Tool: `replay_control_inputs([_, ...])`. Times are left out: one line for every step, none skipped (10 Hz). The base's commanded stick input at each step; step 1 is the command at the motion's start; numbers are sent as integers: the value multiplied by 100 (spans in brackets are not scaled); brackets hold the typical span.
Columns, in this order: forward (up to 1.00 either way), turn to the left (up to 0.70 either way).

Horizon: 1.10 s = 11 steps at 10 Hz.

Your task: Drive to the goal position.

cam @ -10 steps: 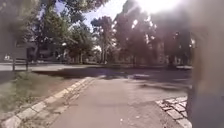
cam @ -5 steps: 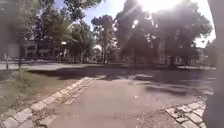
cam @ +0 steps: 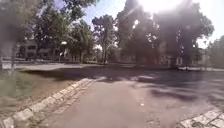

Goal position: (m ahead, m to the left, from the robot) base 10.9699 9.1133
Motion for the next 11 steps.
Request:
replay_control_inputs([70,0])
replay_control_inputs([70,0])
replay_control_inputs([70,0])
replay_control_inputs([70,-7])
replay_control_inputs([70,-14])
replay_control_inputs([70,-14])
replay_control_inputs([70,-14])
replay_control_inputs([70,-14])
replay_control_inputs([70,-9])
replay_control_inputs([70,-2])
replay_control_inputs([70,0])
